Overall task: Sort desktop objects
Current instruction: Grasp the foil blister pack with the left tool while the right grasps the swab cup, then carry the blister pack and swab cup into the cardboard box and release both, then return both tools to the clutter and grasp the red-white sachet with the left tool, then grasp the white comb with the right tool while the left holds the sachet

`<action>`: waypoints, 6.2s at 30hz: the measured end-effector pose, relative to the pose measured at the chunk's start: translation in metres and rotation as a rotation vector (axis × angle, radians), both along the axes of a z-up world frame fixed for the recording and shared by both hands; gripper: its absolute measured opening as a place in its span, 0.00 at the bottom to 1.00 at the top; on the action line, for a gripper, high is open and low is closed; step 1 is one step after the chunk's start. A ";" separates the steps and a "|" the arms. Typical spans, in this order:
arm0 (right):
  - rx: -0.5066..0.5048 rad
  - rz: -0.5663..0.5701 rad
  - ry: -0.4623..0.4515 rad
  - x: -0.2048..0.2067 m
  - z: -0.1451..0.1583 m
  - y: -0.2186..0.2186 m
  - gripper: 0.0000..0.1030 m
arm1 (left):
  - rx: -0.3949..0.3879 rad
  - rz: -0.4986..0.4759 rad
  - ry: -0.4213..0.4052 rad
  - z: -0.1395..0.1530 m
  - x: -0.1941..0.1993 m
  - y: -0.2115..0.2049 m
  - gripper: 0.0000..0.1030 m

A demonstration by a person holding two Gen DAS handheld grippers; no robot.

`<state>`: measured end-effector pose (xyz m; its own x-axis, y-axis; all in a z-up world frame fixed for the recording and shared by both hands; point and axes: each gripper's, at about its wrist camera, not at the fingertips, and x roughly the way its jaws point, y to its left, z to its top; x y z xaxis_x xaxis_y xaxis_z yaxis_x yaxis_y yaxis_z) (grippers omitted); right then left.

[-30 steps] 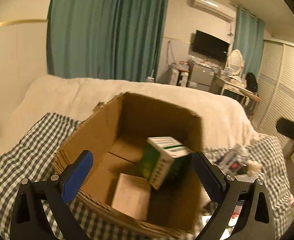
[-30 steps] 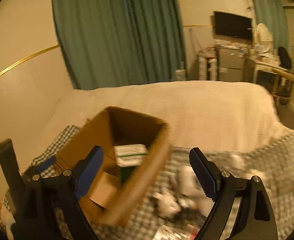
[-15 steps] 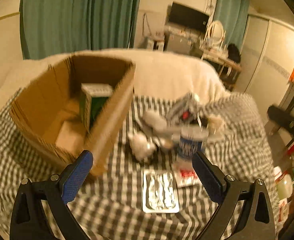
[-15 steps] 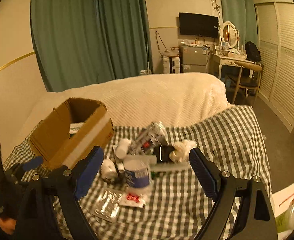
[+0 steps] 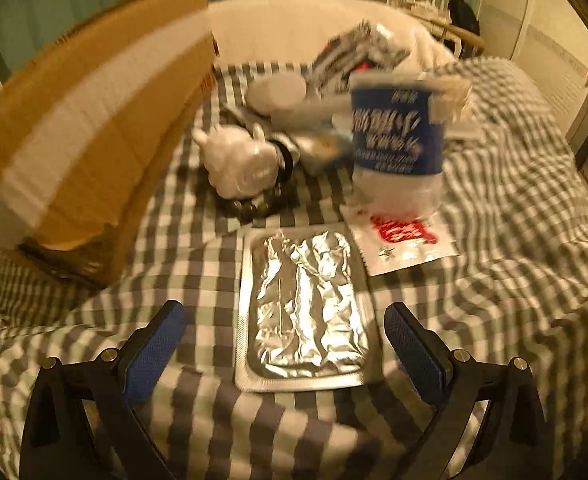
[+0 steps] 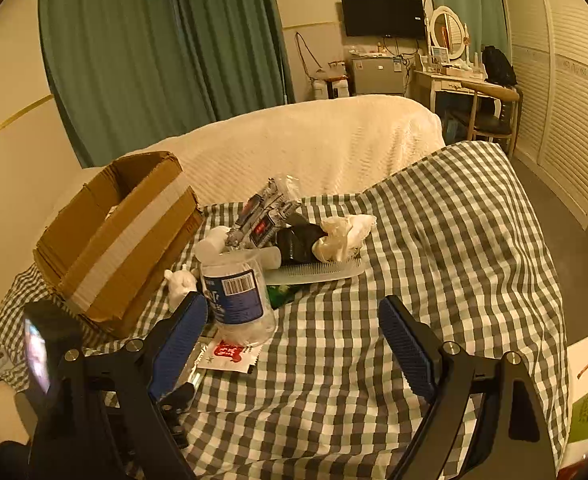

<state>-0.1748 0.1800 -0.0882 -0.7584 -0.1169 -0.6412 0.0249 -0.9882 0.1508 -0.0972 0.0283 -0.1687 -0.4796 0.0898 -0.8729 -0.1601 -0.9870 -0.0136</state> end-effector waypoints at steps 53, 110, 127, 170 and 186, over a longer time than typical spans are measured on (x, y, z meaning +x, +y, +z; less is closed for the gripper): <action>0.030 0.053 -0.146 -0.054 -0.063 -0.050 0.60 | 0.181 0.052 0.121 0.014 -0.009 -0.052 0.68; -0.057 0.430 0.076 -0.101 0.055 -0.245 0.60 | 0.192 0.330 0.407 0.115 -0.071 -0.245 0.69; -0.092 0.410 0.085 -0.105 0.054 -0.238 0.73 | 0.160 0.369 0.416 0.112 -0.066 -0.251 1.00; -0.018 -0.043 -0.005 0.009 -0.009 0.050 0.73 | 0.172 -0.066 -0.057 -0.003 -0.051 0.047 0.45; 0.051 0.118 -0.056 -0.059 -0.025 -0.008 0.73 | 0.168 0.051 0.116 0.020 -0.052 -0.029 0.43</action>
